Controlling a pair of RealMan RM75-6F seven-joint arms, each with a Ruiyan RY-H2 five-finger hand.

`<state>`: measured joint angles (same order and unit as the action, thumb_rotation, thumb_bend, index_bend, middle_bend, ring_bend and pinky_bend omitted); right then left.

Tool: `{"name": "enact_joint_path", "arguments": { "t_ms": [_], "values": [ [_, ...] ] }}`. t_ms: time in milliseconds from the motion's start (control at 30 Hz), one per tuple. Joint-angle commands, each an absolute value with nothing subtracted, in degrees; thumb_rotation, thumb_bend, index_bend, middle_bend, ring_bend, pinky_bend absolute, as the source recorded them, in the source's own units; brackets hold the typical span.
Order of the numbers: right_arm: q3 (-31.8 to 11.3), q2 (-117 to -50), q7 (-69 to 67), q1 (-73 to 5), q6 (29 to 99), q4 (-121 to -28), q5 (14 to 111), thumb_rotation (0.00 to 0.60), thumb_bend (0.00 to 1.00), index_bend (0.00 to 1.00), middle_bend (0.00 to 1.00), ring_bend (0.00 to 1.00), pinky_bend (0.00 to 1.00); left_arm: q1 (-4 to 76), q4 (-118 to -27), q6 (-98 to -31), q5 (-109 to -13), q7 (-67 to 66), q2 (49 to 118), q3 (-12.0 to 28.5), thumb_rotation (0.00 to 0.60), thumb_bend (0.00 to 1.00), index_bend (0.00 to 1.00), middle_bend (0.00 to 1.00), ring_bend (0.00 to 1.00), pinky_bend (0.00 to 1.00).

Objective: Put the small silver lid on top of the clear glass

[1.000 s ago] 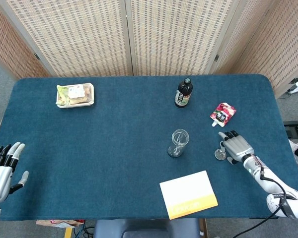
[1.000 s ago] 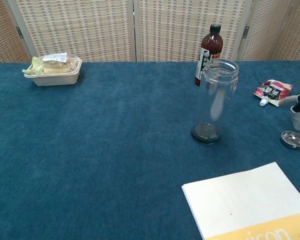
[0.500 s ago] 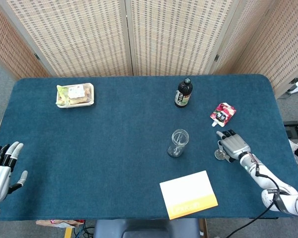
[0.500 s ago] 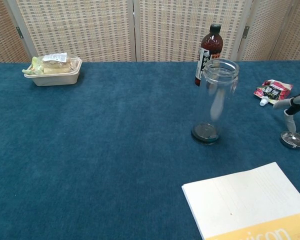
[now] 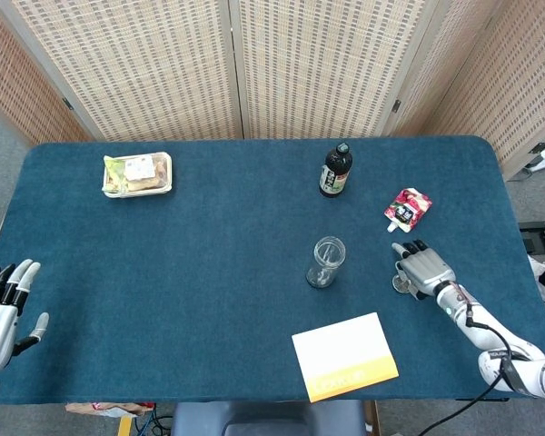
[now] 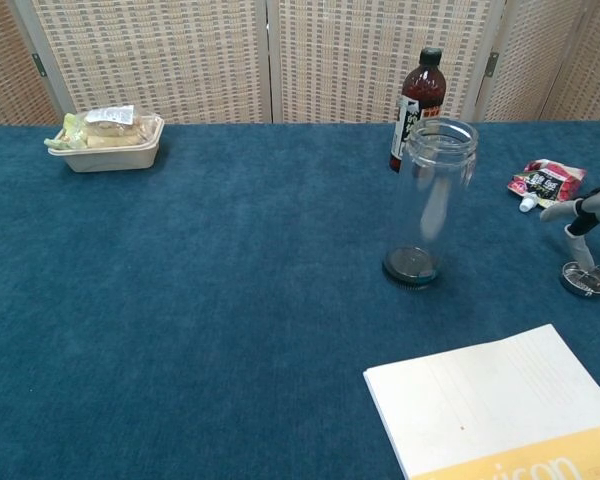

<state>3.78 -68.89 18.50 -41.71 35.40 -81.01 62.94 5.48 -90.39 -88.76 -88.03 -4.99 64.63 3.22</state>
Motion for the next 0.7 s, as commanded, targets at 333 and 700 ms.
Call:
{"name": "enact_joint_path", "arguments": {
  "t_ms": [333, 700],
  "values": [
    [4.2, -69.8, 18.2, -41.2, 35.3, -79.0, 63.1, 0.6, 0.48, 0.51, 0.02, 0.0, 0.0, 6.1, -90.4, -87.7, -87.8, -5.7, 65.0, 3.4, 0.6, 0.36, 0.0, 0.05, 0.0, 0.01],
    [4.0, -71.3, 17.2, -41.1, 35.0, -77.3, 64.5, 0.6, 0.52, 0.53, 0.02, 0.0, 0.0, 6.3, -90.3, -87.5, -87.7, -5.0, 64.9, 3.5, 0.6, 0.36, 0.0, 0.05, 0.0, 0.01]
  ]
}}
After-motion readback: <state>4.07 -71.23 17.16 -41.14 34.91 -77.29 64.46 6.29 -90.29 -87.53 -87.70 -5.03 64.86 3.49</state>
